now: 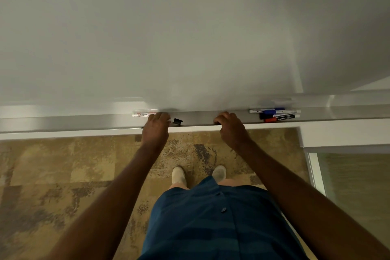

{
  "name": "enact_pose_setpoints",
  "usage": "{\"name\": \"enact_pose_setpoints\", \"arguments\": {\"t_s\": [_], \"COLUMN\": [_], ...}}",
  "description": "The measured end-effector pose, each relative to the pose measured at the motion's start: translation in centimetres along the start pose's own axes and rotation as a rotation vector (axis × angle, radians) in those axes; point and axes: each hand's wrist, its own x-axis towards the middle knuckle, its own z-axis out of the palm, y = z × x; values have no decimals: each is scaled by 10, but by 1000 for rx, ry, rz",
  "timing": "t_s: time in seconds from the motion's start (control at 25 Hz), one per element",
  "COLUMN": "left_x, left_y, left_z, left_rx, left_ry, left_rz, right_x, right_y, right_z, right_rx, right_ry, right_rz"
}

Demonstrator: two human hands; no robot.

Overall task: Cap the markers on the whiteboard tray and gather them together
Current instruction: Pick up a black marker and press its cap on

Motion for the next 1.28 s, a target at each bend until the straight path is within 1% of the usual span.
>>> {"name": "enact_pose_setpoints", "arguments": {"t_s": [0.08, 0.12, 0.16, 0.24, 0.28, 0.32, 0.4, 0.48, 0.52, 0.6, 0.72, 0.88, 1.04, 1.12, 1.28], "left_x": [-4, -6, -9, -12, -12, -12, -13, -15, -17, -21, -25, -32, -37, -39, -40], "left_y": [12, 19, 26, 38, 42, 45, 46, 45, 45, 44, 47, 59, 64, 66, 70], "left_z": [-5, -9, -12, -13, -13, -13, -13, -11, -9, -4, 3, 13, 19, 21, 20], "left_rx": [-150, -265, -409, -755, -947, -1152, -1528, -1728, -1780, -1834, -1847, -1786, -1806, -1805, -1790], "left_ry": [114, 164, 206, 261, 277, 278, 240, 192, 175, 154, 134, 80, 75, 76, 77], "left_rz": [25, -12, -85, -300, -412, -519, -686, -781, -806, -840, -878, -860, -869, -873, -920], "right_x": [2, 3, 3, 1, -1, -3, -9, -20, -26, -38, -48, -55, -61, -64, -68], "right_y": [3, 5, 6, 6, 5, 1, -10, -22, -27, -34, -40, -41, -38, -39, -42], "right_z": [-5, -8, -11, -18, -21, -24, -31, -35, -35, -33, -29, -28, -29, -31, -36], "right_rx": [-11, -2, 14, 75, 146, 265, 638, 1014, 1123, 1223, 1272, 1303, 1249, 1184, 1026], "right_ry": [-25, -31, -29, 2, 36, 74, 137, 132, 117, 78, 65, 46, 26, 18, 59], "right_rz": [14, 14, 6, 5, 32, 83, 231, 365, 404, 435, 466, 498, 471, 420, 345]}}
